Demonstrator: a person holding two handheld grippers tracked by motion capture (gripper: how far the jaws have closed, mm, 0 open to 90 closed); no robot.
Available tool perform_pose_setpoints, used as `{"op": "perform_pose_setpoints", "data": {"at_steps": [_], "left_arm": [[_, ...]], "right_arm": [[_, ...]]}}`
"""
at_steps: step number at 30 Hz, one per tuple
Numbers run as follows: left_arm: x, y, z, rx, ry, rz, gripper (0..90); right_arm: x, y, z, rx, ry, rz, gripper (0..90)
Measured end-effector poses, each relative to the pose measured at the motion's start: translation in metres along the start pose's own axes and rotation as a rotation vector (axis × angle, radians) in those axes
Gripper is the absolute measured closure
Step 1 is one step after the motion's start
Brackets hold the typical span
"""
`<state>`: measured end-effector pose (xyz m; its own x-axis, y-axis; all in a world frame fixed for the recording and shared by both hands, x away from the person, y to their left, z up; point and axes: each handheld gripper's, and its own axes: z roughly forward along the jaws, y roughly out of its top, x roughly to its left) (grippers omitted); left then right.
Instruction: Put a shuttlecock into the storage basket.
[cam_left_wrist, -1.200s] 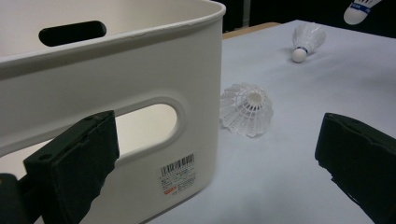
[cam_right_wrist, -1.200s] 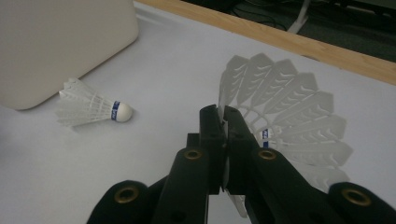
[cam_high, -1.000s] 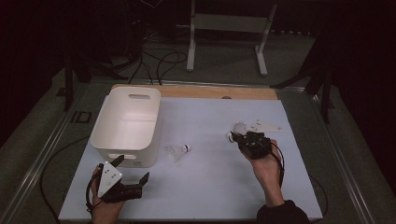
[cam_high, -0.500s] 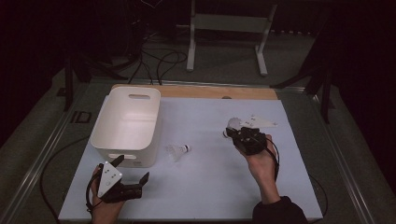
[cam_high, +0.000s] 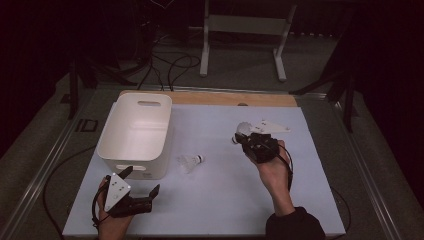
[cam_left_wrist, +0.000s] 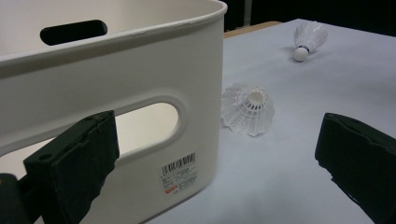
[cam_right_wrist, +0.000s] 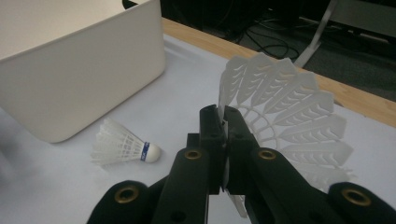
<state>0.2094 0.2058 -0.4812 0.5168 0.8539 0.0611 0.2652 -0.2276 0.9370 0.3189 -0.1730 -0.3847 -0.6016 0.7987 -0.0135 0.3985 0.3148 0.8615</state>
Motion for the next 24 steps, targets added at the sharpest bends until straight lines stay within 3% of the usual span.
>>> {"op": "perform_pose_setpoints", "data": {"at_steps": [24], "left_arm": [[0.000, 0.000, 0.000, 0.000, -0.002, 0.001, 0.3]], "right_arm": [[0.014, 0.024, 0.007, -0.036, 0.030, -0.021, 89.3]]}}
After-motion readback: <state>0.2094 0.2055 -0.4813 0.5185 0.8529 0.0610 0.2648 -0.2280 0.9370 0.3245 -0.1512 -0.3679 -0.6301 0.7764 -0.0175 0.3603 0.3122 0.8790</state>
